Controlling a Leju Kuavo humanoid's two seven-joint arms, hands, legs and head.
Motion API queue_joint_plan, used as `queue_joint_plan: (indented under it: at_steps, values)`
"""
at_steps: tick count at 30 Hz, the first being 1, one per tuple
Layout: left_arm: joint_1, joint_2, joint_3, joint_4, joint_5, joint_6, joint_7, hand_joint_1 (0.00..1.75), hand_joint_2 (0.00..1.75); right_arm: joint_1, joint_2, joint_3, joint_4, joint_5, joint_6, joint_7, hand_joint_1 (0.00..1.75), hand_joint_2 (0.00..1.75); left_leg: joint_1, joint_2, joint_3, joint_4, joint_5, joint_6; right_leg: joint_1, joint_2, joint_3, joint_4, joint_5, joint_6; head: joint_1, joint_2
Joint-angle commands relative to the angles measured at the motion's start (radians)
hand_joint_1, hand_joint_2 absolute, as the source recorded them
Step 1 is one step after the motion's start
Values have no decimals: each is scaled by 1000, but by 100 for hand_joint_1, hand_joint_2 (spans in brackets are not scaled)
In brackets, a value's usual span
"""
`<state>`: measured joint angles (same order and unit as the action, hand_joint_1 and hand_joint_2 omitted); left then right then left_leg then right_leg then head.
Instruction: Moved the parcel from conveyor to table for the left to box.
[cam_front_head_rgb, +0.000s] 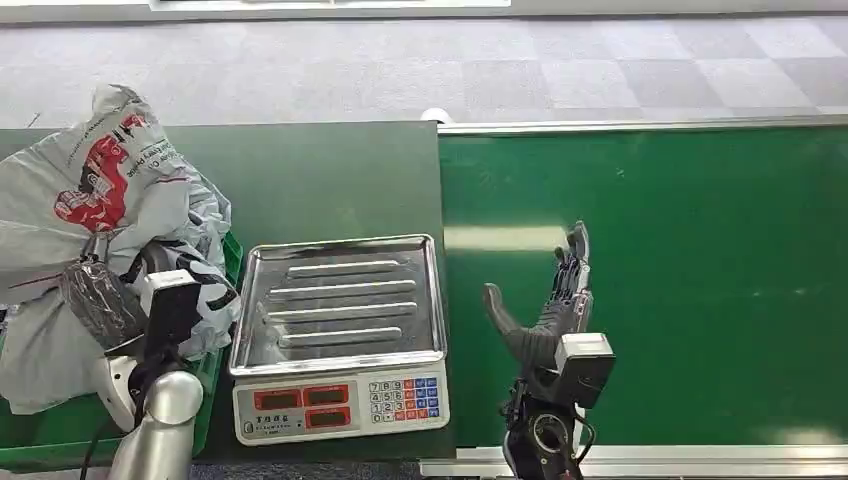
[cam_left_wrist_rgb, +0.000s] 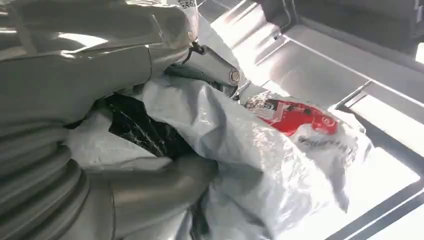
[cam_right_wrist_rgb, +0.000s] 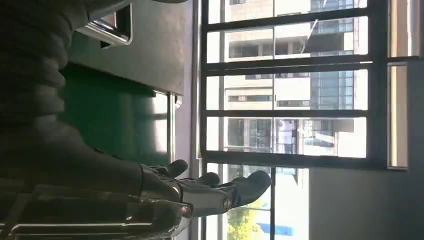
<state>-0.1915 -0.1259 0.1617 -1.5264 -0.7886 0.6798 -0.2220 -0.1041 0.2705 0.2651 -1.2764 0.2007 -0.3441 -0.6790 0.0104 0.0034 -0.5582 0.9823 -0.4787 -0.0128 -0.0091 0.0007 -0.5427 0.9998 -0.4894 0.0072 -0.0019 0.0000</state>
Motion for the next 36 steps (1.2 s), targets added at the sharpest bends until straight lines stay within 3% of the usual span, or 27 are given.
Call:
queue_joint_plan:
  at_steps: [1, 6, 8, 11, 19, 20, 21, 22, 32, 33, 36]
  values:
    - [-15, 20, 43, 88, 56, 18, -32, 0, 175, -9, -18, -14, 21, 0, 11, 11, 0, 175, 0, -1, 1, -1, 1, 0, 0, 0, 1, -1, 1, 0, 0, 0]
    - [-3, -61, 136, 27, 124, 18, -163, 0, 175, -15, -26, 2, 57, -2, -6, 7, 0, 175, 0, -1, 0, -2, 1, 0, 1, 0, 1, -2, 1, 0, 0, 0]
    - [-4, -67, 142, 18, 149, 18, -183, 0, 175, -16, -27, 4, 61, -4, -8, 6, 0, 175, 0, 0, 0, -1, 0, 0, 1, 0, 1, -1, 1, 0, 0, 0]
    - [25, -54, 114, -38, 352, 18, -312, 0, 175, -29, -29, 13, 87, -14, -9, 0, 0, 175, 1, -1, 0, -1, 0, 1, 1, 0, 1, -1, 1, 0, 0, 0]
    - [85, -81, 67, -173, 458, 18, -472, 0, 175, -57, -25, 19, 127, -27, -13, -13, 0, 175, 1, 0, -1, -1, 0, 1, 1, 1, 0, -1, 1, 0, 0, 0]
    - [91, -84, 54, -203, 453, 18, -476, 0, 0, -58, -25, 20, 128, -28, -15, -14, 0, 175, 1, -1, -1, 0, 0, 0, 1, 1, 0, -1, 1, 0, 0, 0]
    - [99, -81, 33, -242, 449, 18, -476, 0, 0, -57, -27, 22, 128, -30, -17, -14, 0, 175, 1, -1, -1, -1, 1, 1, 1, 0, 0, -1, 1, 0, 0, 0]
    - [107, -77, 5, -296, 432, 18, -476, 0, 175, -57, -28, 24, 127, -30, -17, -14, 0, 175, 1, -1, -1, 0, 0, 1, 1, 0, 0, -1, 1, 0, 0, 0]
    - [125, -74, -48, -341, 429, 18, -476, 0, 175, -57, -29, 25, 130, -32, -16, -14, 0, 175, 0, -1, -1, 0, 0, 0, 1, 0, 0, -1, 1, 0, 0, 0]
    - [155, -6, -326, -338, 366, 18, -476, 0, 175, -75, -34, 28, 147, -29, -13, -9, 0, 175, 1, -2, -2, 0, 1, 1, 1, -2, 0, -1, 0, 0, 0, 0]
    - [158, 19, -460, -221, 376, -2, -426, 0, 175, -81, -42, 28, 154, -4, -19, -2, 0, 175, 0, -5, 0, -2, 2, 1, 0, -4, 2, -3, 1, 0, 0, 0]
